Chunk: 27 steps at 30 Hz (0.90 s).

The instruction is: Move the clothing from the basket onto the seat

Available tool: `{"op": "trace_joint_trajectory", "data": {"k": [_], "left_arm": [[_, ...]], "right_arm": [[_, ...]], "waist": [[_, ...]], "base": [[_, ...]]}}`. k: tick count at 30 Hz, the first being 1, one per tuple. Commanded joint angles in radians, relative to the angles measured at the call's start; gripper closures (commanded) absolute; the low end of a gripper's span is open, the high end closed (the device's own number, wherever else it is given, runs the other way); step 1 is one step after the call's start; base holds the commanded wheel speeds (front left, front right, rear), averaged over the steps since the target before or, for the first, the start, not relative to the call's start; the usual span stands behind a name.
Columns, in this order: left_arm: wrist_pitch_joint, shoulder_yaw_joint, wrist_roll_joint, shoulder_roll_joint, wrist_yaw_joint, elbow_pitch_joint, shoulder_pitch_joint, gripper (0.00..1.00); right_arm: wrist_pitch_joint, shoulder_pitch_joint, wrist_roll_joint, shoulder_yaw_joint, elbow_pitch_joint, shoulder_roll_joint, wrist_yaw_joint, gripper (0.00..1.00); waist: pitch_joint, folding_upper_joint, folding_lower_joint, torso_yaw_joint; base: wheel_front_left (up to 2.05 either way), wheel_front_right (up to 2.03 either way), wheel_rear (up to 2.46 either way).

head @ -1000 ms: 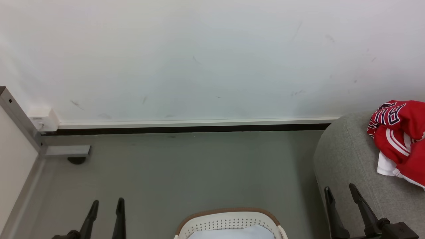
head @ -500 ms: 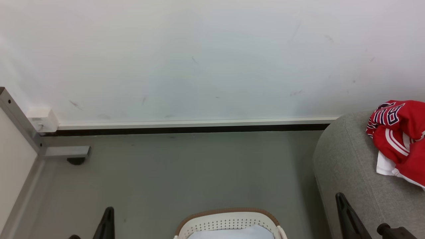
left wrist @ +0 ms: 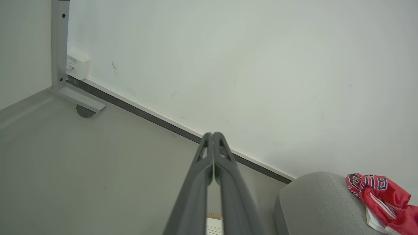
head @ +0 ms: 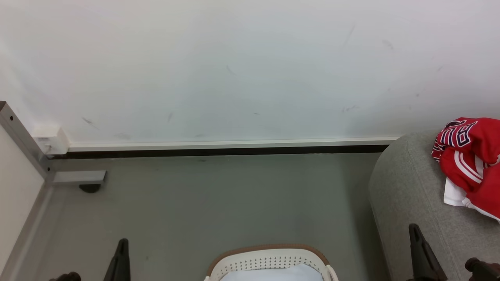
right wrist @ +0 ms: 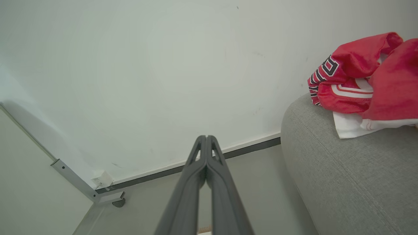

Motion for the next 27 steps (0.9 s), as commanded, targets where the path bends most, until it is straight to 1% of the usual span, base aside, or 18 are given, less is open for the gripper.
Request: {"op": "trace_joint_trajectory", "data": {"k": [1,4,5,6,17,27], "left_arm": [[0.012,0.006,-0.053,0.002,0.001,-0.011,-0.028,1.00],[0.024,0.008,-0.100,0.002,0.002,-0.012,-0.034,1.00],[0.024,0.008,-0.100,0.002,0.002,-0.012,-0.034,1.00],[0.032,0.010,-0.129,0.001,0.003,-0.011,-0.038,1.00],[0.074,0.019,-0.284,-0.001,0.006,-0.009,-0.058,1.00],[0.105,0.026,-0.397,-0.002,0.008,-0.006,-0.073,1.00]], "right_arm": [[0.008,-0.035,0.053,-0.008,-0.008,-0.011,0.000,1.00],[0.018,-0.040,0.103,-0.012,-0.006,-0.014,0.000,1.00],[0.018,-0.040,0.103,-0.012,-0.006,-0.014,0.000,1.00],[0.024,-0.043,0.134,-0.015,-0.004,-0.016,0.000,1.00],[0.056,-0.058,0.297,-0.027,0.003,-0.025,-0.001,1.00],[0.080,-0.070,0.418,-0.036,0.009,-0.032,-0.001,1.00]], "waist": [[0.000,0.0000,0.0000,0.000],[0.001,0.0000,0.0000,0.001],[0.001,0.0000,0.0000,0.001],[0.002,0.0000,0.0000,0.001],[0.004,0.0000,0.0000,0.003],[0.006,0.0000,0.0000,0.004]], "base": [[0.00,0.00,0.00],[0.00,0.00,0.00],[0.00,0.00,0.00],[0.00,0.00,0.00],[0.00,0.00,0.00],[0.00,0.00,0.00]]}}
